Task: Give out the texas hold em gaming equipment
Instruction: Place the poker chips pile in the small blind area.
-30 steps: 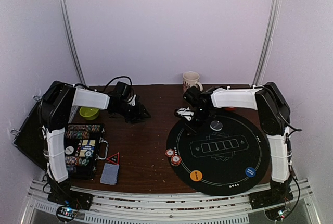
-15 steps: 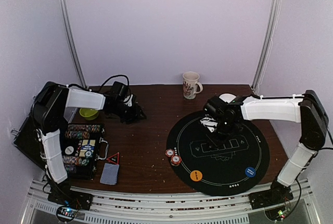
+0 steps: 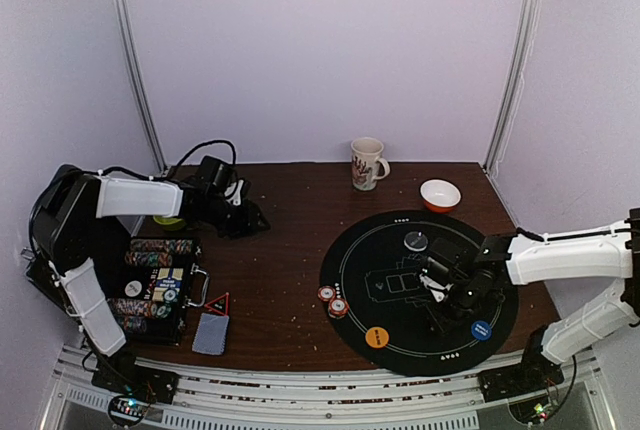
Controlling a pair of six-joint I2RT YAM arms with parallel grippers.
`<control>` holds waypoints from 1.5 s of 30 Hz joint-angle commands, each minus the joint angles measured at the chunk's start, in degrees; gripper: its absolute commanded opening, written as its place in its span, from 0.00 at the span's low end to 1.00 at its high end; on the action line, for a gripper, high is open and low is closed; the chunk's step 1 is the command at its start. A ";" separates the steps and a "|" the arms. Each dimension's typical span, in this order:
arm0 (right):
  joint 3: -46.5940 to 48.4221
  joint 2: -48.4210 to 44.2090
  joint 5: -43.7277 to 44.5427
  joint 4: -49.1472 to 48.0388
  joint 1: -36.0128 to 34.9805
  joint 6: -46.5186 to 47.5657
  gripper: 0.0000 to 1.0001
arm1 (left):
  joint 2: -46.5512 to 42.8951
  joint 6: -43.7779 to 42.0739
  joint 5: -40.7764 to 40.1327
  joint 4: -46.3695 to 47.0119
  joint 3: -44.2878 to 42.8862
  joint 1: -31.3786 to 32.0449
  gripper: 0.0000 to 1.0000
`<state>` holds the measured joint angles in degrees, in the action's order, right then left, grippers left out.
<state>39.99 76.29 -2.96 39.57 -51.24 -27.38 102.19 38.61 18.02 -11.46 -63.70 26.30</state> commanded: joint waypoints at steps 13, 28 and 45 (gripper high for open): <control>-7.64 -8.36 5.47 3.02 -5.17 -17.29 0.00 | -7.38 -2.97 -1.85 -0.85 0.71 -0.29 0.44; -11.51 -7.32 7.26 -1.31 -9.19 -23.23 0.11 | -7.69 -3.05 -1.73 -0.48 1.31 -0.29 0.45; -8.60 -9.18 7.77 1.31 -10.42 -24.95 0.81 | -7.16 -4.01 -2.70 -1.19 0.48 -0.40 0.45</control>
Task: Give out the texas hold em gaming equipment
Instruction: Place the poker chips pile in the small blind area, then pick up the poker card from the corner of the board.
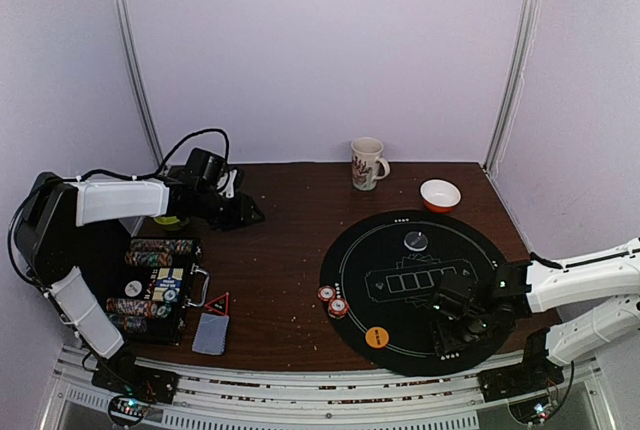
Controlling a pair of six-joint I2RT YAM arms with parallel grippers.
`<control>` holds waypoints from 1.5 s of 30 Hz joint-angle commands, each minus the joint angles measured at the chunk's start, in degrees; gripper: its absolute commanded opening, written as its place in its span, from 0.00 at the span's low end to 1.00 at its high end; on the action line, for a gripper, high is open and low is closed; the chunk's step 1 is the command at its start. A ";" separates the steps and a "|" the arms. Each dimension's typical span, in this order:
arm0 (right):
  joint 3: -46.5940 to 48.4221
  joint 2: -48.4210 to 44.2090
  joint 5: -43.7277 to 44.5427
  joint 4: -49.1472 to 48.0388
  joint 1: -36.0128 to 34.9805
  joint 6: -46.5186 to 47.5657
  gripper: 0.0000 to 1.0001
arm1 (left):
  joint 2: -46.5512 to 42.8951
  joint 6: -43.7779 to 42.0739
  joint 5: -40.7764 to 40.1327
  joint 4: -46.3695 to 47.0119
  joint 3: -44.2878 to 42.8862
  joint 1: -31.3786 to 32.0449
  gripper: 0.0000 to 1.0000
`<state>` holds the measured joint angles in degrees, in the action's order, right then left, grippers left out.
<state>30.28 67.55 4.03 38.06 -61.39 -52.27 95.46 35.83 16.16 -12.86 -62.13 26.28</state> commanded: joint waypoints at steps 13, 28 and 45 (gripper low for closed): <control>20.41 -3.20 16.13 12.03 1.26 7.65 1.00 | -2.85 -5.17 -5.39 -5.75 -4.79 -0.40 0.45; 28.77 -4.57 18.45 -11.57 8.57 35.24 1.00 | -12.18 -10.87 -20.28 -29.86 -12.96 -0.40 0.67; 25.21 1.51 8.79 -15.85 17.71 44.55 1.00 | -18.30 -6.03 -22.84 -55.13 -7.98 -3.43 0.84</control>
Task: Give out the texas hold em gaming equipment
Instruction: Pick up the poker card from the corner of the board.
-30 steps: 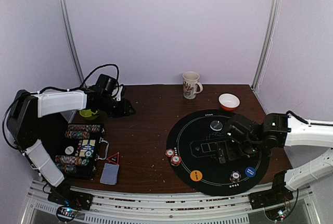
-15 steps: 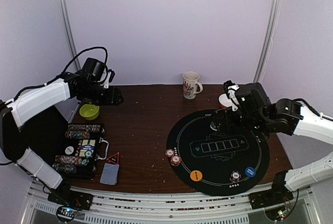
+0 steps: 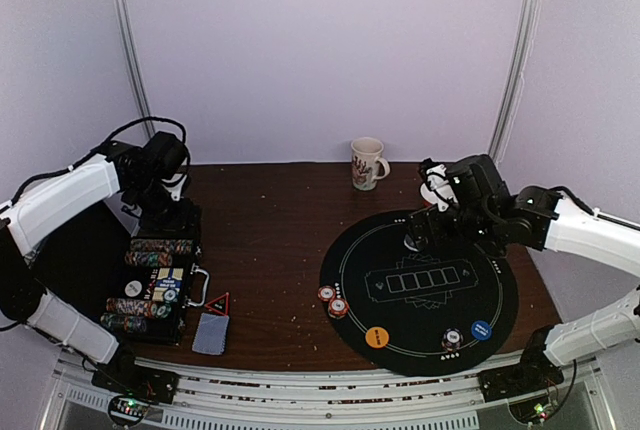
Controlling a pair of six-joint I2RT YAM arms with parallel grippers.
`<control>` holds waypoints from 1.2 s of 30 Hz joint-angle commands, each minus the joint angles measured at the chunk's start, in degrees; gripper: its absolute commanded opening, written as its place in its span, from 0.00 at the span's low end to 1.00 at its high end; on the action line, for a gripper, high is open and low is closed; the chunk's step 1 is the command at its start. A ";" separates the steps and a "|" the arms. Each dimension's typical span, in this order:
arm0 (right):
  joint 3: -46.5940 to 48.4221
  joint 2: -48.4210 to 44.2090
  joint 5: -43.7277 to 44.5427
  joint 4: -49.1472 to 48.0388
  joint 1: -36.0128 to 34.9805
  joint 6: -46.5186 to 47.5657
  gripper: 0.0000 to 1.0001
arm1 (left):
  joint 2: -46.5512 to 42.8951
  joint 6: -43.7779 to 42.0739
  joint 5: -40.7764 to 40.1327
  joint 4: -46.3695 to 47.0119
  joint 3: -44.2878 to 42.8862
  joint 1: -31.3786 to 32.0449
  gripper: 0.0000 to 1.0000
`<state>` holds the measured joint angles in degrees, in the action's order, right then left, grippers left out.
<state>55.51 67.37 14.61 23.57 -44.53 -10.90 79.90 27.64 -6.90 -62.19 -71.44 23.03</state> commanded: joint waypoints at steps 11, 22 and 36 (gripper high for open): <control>2.43 7.27 -2.41 -0.81 2.24 7.55 1.00 | -4.20 4.52 5.16 -8.71 5.85 -0.02 0.89; 3.83 9.13 -3.42 -1.51 3.75 11.15 1.00 | 0.70 3.41 3.67 -6.60 5.99 -5.42 0.90; 5.73 12.26 -5.81 -1.69 5.46 12.21 1.00 | -5.09 3.12 16.41 -3.96 13.47 -4.31 0.85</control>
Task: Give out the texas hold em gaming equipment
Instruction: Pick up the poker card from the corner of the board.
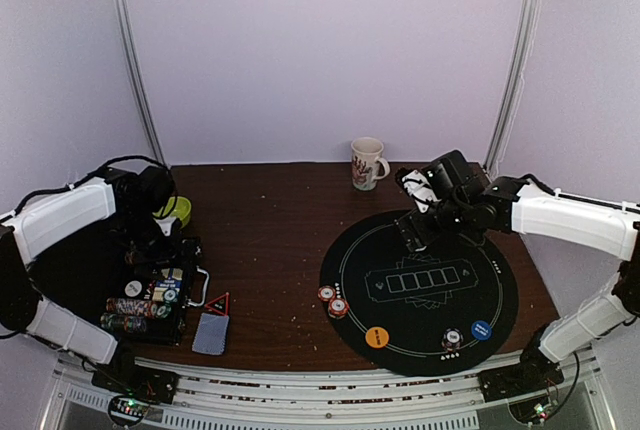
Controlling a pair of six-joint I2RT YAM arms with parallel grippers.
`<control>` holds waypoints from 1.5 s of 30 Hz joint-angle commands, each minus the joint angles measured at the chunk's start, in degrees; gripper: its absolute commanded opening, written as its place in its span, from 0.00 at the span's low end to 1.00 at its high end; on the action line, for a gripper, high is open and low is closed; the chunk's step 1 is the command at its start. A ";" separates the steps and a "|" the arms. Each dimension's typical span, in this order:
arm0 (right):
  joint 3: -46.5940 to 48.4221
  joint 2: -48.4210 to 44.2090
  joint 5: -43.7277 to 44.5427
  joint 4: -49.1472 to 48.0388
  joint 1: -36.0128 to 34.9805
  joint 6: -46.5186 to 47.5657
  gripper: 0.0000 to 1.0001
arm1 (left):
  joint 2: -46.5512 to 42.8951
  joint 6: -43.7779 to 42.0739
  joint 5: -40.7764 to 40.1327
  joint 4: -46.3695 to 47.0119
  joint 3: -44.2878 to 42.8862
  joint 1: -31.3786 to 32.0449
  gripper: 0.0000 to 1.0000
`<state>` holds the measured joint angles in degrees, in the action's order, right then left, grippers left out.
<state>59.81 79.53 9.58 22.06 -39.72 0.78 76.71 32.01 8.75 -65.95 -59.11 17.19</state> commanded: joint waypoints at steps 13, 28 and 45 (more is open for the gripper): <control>4.23 2.72 -3.00 1.56 0.88 -0.45 1.00 | -0.15 3.81 -3.27 -1.81 4.36 24.06 0.98; 3.49 1.82 -3.03 2.52 0.83 -1.08 1.00 | 3.22 14.47 -8.46 6.65 11.92 35.04 0.98; 3.44 1.64 -2.64 3.14 0.98 -1.48 1.00 | 9.63 11.49 -5.83 14.27 15.51 35.03 0.95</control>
<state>62.63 82.19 6.61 23.94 -39.11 -0.21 84.62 44.01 2.81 -53.98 -43.92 52.29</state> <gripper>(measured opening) 0.999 0.961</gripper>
